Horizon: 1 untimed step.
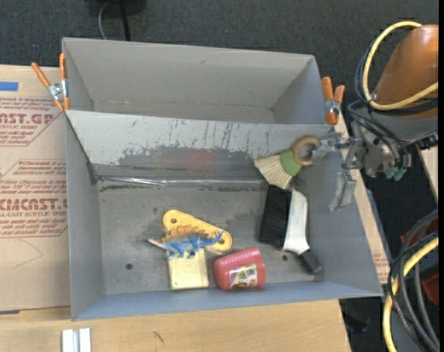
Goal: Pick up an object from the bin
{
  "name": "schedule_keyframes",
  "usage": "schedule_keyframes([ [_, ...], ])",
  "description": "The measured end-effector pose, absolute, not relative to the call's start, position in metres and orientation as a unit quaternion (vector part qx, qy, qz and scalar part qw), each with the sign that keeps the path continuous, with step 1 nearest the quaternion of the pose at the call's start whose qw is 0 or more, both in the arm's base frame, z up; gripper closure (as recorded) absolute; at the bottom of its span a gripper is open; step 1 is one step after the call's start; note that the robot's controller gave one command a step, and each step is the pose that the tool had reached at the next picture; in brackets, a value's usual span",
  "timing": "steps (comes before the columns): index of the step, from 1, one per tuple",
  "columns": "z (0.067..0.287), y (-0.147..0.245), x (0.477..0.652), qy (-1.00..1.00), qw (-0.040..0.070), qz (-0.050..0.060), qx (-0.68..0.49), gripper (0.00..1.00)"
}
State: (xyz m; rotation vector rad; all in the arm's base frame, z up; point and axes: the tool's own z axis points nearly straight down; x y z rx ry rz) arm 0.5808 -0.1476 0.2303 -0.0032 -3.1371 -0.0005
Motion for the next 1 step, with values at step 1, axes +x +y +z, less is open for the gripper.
schedule_keyframes([
  [1,0.2353,-0.1468,0.5819,-1.0,-0.001,0.0,0.0,0.0],
])
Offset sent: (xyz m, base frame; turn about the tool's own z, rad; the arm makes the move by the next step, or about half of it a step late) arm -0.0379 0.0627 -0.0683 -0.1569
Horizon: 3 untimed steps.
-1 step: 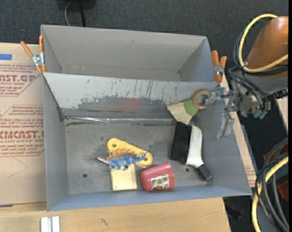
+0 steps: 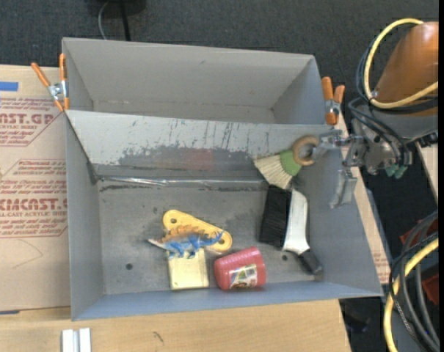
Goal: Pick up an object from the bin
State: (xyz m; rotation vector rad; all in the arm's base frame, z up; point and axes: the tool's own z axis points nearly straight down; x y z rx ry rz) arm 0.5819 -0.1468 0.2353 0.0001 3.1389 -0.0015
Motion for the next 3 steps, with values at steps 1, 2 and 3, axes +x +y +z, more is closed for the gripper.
schedule_keyframes([
  [1,0.2,-0.117,0.563,0.999,0.003,-0.001,-0.037,0.0],
  [2,0.153,-0.104,0.562,0.99,0.002,0.0,-0.141,0.0],
  [3,0.148,-0.046,0.524,0.987,0.0,0.0,-0.163,0.0],
])
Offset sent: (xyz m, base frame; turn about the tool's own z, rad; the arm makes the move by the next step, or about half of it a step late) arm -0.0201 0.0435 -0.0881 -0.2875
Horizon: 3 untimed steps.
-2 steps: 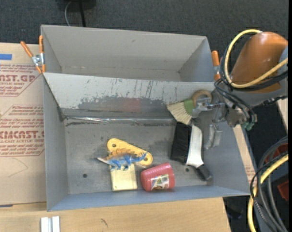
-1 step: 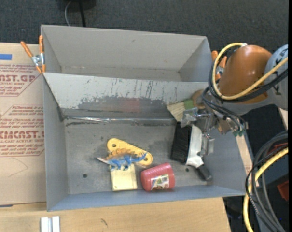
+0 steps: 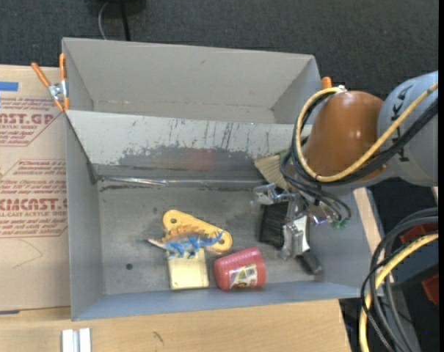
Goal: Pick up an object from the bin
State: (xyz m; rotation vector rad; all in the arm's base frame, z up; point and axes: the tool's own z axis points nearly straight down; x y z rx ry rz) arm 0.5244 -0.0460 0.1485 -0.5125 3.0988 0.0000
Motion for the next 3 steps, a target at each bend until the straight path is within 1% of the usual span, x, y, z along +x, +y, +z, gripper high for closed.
schedule_keyframes([
  [1,0.1373,-0.0345,0.5737,0.98,0.001,0.0,-0.201,1.0],
  [2,0.1374,-0.0344,0.5737,0.98,0.001,0.0,-0.201,0.0],
  [3,0.1374,-0.0344,0.5737,0.98,0.001,0.0,-0.201,0.0],
])
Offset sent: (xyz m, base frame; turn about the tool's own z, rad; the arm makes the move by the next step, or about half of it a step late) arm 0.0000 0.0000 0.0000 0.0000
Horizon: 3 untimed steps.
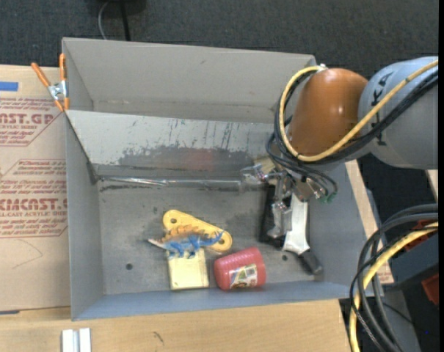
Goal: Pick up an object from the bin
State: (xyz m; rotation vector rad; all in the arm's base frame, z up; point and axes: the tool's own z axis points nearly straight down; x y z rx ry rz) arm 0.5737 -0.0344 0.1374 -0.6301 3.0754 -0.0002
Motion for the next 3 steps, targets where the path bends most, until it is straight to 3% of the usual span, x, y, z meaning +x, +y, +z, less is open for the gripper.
schedule_keyframes([
  [1,0.12,-0.014,0.573,0.972,0.003,-0.002,-0.235,0.0],
  [2,0.072,0.05,0.539,0.962,0.004,-0.001,-0.272,0.0],
  [3,0.07,0.049,0.523,0.956,0.003,0.0,-0.292,0.0],
])
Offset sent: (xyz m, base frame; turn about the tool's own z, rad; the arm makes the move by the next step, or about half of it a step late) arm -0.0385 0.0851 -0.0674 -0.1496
